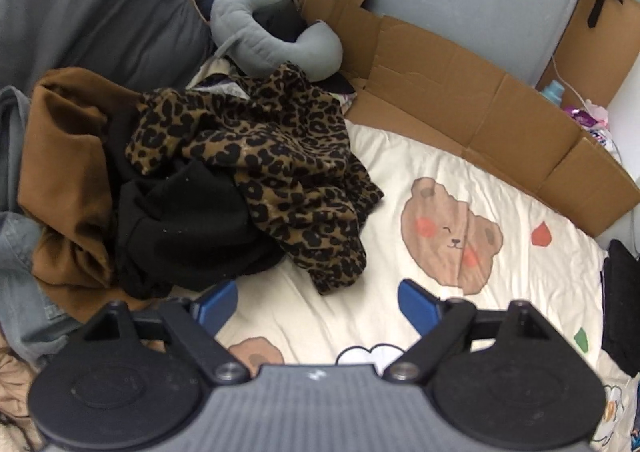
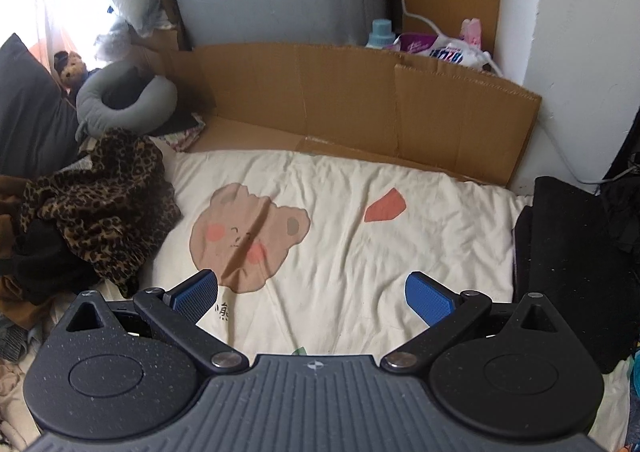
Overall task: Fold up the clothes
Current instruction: 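Move both tools toward the leopard-print garment on the clothes pile, then grasp the leopard-print garment edge with the left gripper and lift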
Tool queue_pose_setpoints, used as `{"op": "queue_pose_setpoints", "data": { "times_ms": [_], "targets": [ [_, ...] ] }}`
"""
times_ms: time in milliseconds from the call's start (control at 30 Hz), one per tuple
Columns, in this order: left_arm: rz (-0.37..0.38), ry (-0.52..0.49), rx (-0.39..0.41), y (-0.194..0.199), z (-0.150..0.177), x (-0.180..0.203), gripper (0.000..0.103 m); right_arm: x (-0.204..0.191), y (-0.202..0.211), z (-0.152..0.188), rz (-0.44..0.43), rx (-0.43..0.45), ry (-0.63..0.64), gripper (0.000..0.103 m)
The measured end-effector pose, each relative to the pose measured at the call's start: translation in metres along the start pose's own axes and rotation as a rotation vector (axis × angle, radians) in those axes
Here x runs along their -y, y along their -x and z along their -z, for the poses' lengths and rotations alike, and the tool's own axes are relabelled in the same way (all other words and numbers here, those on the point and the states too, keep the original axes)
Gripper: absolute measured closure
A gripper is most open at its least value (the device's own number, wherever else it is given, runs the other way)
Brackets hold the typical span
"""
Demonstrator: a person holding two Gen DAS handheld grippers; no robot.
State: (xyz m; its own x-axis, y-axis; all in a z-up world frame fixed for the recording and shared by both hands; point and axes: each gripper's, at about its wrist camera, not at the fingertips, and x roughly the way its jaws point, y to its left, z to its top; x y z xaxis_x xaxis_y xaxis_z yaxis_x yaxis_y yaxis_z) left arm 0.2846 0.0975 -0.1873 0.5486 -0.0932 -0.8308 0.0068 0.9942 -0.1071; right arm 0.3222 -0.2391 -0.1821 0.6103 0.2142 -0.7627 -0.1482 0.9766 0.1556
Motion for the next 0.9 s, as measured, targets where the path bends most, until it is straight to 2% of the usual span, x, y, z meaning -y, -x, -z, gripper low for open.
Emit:
{"op": "queue_pose_setpoints", "data": {
  "times_ms": [200,467,733,900],
  "targets": [
    [0.008,0.001,0.009,-0.024,0.006,-0.004,0.015,-0.004,-0.024,0.006,0.002,0.000,0.023,0.000],
    [0.009,-0.067,0.008,-0.053,0.032,-0.006,0.019,-0.001,-0.052,0.025,-0.033,0.013,0.033,0.000],
    [0.007,-0.021,0.068,-0.067,0.045,-0.002,0.020,-0.002,-0.075,0.042,-0.085,0.021,0.031,0.000],
    [0.038,0.002,0.107,-0.084,0.048,-0.004,0.020,-0.002,-0.090,0.053,-0.117,0.026,0.030,0.000]
  ]
}}
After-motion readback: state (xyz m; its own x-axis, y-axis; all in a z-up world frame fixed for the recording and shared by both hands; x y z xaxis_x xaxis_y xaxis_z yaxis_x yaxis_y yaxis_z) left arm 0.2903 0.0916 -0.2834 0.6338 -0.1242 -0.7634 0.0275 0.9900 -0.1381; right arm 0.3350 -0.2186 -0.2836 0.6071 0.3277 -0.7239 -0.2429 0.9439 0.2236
